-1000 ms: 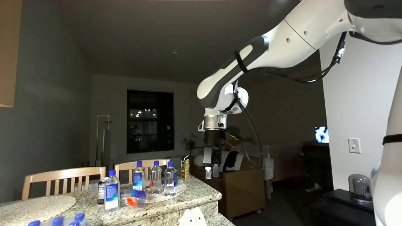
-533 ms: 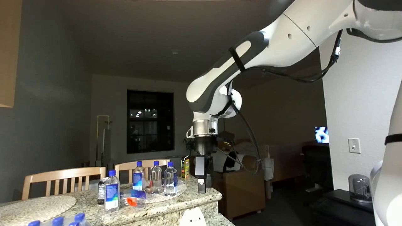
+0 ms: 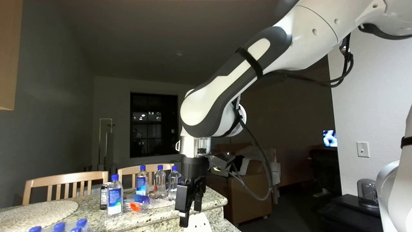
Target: Move the grey towel to the right
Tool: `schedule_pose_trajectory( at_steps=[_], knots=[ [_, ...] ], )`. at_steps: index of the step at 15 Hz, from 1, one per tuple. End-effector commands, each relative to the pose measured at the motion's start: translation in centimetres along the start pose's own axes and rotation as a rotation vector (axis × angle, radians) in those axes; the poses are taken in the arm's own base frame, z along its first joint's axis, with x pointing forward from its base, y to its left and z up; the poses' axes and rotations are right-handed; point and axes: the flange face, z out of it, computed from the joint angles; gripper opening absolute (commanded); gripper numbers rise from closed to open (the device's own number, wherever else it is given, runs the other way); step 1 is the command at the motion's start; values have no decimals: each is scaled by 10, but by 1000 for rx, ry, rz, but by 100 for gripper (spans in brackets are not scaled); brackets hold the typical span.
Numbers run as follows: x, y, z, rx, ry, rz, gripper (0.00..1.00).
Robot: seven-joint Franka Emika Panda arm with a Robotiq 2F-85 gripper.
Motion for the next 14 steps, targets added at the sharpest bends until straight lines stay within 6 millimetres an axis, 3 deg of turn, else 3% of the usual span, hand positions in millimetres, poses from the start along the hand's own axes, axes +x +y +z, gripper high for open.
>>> schedule_pose_trajectory(
  at_steps=[1, 8, 14],
  knots=[
    [-1, -33, 14, -123, 98, 69, 100],
    [13, -75, 39, -186, 154, 128, 100],
    [13, -74, 35, -170, 133, 119, 100]
  ],
)
